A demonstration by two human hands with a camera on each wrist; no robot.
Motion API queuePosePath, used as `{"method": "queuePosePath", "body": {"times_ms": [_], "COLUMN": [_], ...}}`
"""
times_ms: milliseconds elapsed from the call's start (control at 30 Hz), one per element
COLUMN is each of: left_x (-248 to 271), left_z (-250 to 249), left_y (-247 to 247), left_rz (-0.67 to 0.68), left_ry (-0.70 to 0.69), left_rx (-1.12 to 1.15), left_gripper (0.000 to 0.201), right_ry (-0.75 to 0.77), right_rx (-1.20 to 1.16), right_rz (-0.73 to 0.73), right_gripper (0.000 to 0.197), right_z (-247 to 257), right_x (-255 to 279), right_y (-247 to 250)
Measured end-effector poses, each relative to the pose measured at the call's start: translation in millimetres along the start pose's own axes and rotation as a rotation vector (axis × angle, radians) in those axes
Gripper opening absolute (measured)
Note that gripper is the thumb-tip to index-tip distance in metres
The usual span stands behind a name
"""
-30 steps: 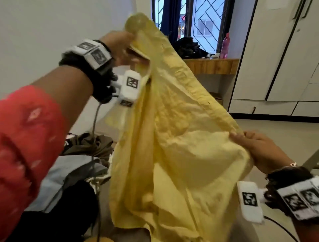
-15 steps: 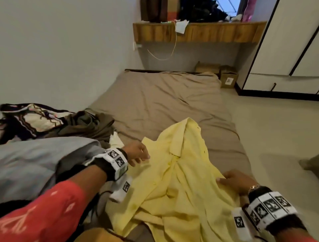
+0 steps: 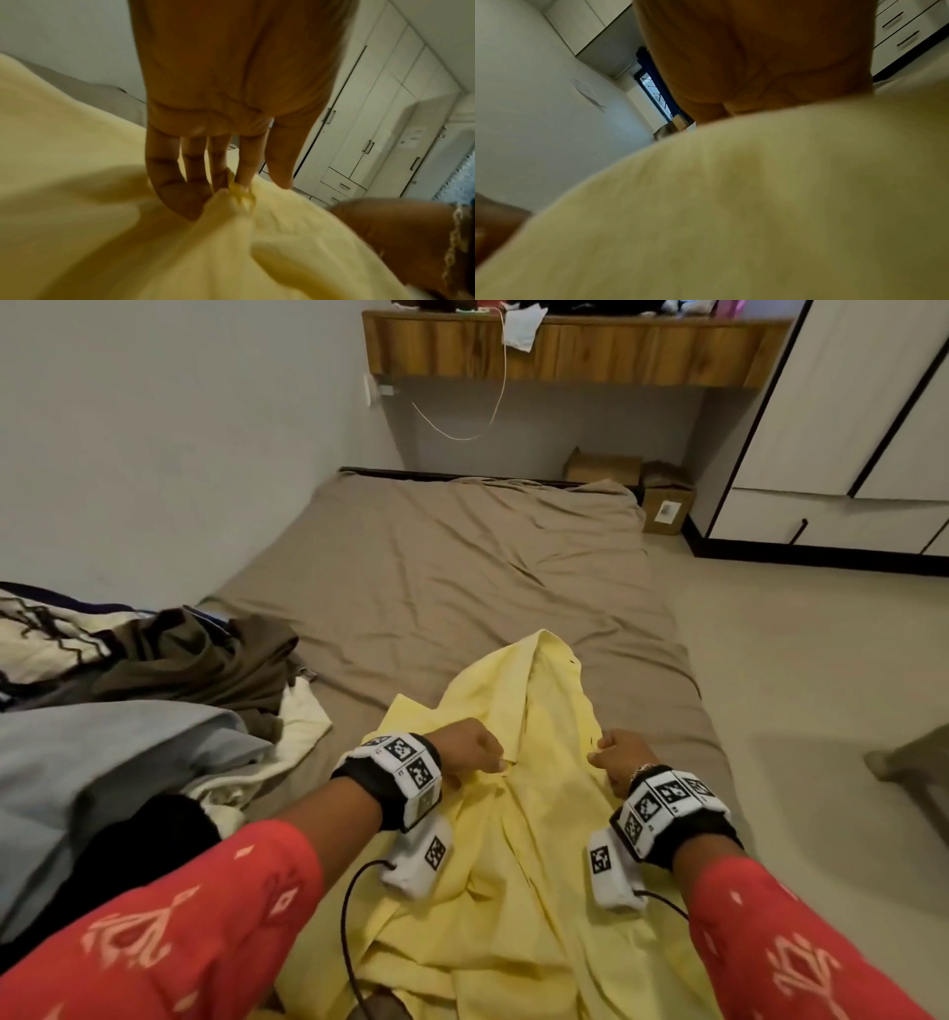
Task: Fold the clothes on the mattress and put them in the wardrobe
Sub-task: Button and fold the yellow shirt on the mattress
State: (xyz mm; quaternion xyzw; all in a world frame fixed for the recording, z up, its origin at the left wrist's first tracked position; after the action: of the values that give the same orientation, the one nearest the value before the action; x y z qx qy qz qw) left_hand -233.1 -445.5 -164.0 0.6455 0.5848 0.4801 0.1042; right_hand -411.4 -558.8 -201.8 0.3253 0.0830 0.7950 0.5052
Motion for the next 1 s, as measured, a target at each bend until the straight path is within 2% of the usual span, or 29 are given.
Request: {"method": "queuePosePath", "body": {"times_ms": [100,200,267,333,367,433,500,533,567,633,667,733,833,900,933,1000], "left_x": [-0.5,-6.5,-9.0,-10.0,-11.1,-9.3,-11.5,-11.0,-9.9,0.7,4.6,11.6,19.1,25.2,26.5,34.2], "left_z": [-5.5,-13.3,-18.0,-18.3,-14.0,5.0,37.6,54.9,71.6,96.2,105.0,116.3,114.6,105.7,101.8,88.4], "left_y": [30.2,95.7,138.8,165.5,167.9,153.8,123.9,103.7,82.4,45.8,34.5,22.5,32.4,44.3,49.7,61.9], "left_rz": [-0.058,-0.269,-0.419,-0.497,-0.516,-0.571,-0.619,-0.561,-0.48,-0.366,-0.356,-0.353,-0.445,-0.549,-0.586,-0.666], "left_ry": [0.007,-0.07,-0.144,-0.192,-0.177,-0.061,0.151,0.266,0.377,0.498,0.503,0.498,0.475,0.406,0.36,0.269], "left_rx": [0.286,0.522,0.636,0.665,0.641,0.621,0.522,0.433,0.36,0.323,0.287,0.178,0.079,0.182,0.277,0.424], "left_gripper": [0.018,0.016,0.028,0.047,0.049,0.036,0.018,0.023,0.039,0.059,0.061,0.057,0.034,0.022,0.025,0.027], "right_ry": [-0.023,-0.049,-0.046,-0.048,-0.06,-0.068,-0.021,0.016,0.033,0.022,0.016,0.038,0.115,0.142,0.134,0.116], "right_rx": [0.074,0.172,0.296,0.351,0.361,0.376,0.395,0.415,0.456,0.497,0.469,0.269,-0.089,-0.177,-0.174,-0.182], "right_rz": [0.03,0.063,0.051,0.051,0.052,0.05,0.003,-0.035,-0.048,-0.028,-0.025,-0.058,-0.171,-0.143,-0.092,0.006], "right_gripper": [0.018,0.029,0.035,0.037,0.037,0.036,0.02,0.016,0.022,0.024,0.021,0.015,0.026,0.014,0.006,0.019], "right_z": [2.8,3.6,4.2,4.5,3.8,4.1,5.8,5.3,3.7,1.8,0.9,3.5,14.5,26.3,30.4,34.9], "right_x": [2.8,6.4,1.6,-3.4,-4.7,-7.6,-6.5,-6.5,-7.0,-5.2,-6.5,-8.2,-3.7,5.3,10.6,17.6], "right_y": [-2.4,-1.2,0.9,1.1,0.9,0.9,2.1,1.7,0.4,-3.0,-3.2,3.7,24.2,28.4,26.1,22.2]}}
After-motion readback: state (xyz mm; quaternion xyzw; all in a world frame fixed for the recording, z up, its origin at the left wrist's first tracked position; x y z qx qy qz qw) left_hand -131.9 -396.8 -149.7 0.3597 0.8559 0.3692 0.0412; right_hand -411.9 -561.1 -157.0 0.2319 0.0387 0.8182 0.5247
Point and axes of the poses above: each hand's wrist, its own x-axis away from the middle knuckle, its own y-axis out of the back of the hand, z = x × y, the point moved 2 cm from there along -x, towards the middle knuckle, and after that the axes turned 11 degrees about -x, right-handed, at the moved point
